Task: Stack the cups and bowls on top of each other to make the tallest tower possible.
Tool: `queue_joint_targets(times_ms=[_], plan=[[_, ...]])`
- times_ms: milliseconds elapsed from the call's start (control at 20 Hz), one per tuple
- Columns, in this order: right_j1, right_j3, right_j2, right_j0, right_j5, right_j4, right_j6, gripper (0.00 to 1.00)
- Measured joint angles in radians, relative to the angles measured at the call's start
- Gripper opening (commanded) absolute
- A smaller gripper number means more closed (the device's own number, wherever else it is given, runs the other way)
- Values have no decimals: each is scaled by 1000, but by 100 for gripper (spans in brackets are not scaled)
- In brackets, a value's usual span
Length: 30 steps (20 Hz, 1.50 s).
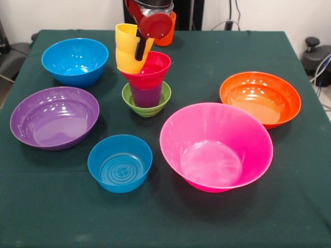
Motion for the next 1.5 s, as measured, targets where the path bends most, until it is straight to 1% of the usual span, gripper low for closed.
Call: queue_joint_targets(times_ms=[750, 1150, 1500], plan=[[3, 15, 0, 17, -20, 0, 0, 0], [4, 21, -1, 56, -20, 6, 0, 0], [4, 26, -1, 77, -20, 15, 0, 0]])
